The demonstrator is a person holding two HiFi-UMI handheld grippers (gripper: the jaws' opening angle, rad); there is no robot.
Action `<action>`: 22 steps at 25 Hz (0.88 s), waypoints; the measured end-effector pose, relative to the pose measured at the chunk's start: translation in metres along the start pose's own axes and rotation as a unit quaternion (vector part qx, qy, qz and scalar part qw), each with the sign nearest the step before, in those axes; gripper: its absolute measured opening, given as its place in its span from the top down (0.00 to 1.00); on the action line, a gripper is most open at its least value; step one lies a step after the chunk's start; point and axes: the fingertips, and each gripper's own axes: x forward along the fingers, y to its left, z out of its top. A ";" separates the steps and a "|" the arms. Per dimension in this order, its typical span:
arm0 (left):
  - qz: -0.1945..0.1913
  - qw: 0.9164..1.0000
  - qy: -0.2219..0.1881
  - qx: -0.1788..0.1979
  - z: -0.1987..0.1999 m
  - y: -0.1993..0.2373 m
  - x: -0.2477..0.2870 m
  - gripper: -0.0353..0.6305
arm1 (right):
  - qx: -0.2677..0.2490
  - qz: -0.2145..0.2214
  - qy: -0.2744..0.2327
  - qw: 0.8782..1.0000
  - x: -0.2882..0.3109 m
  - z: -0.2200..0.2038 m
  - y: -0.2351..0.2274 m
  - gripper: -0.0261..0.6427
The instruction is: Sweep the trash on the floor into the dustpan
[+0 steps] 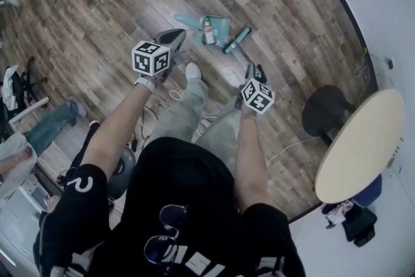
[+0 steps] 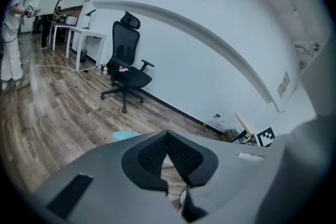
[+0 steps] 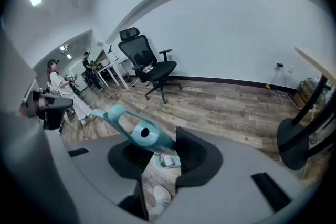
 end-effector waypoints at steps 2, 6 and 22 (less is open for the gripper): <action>0.005 1.000 -0.003 -0.007 -0.001 0.009 -0.007 0.95 | 0.004 0.017 -0.005 1.000 0.003 0.008 0.015 0.80; 0.010 1.000 -0.008 -0.014 -0.002 0.019 -0.016 0.95 | 0.001 0.054 -0.011 0.998 0.004 0.020 0.039 0.82; -0.012 0.999 -0.039 0.014 0.038 -0.048 -0.015 0.95 | -0.060 0.056 -0.041 0.996 -0.063 0.070 0.004 0.83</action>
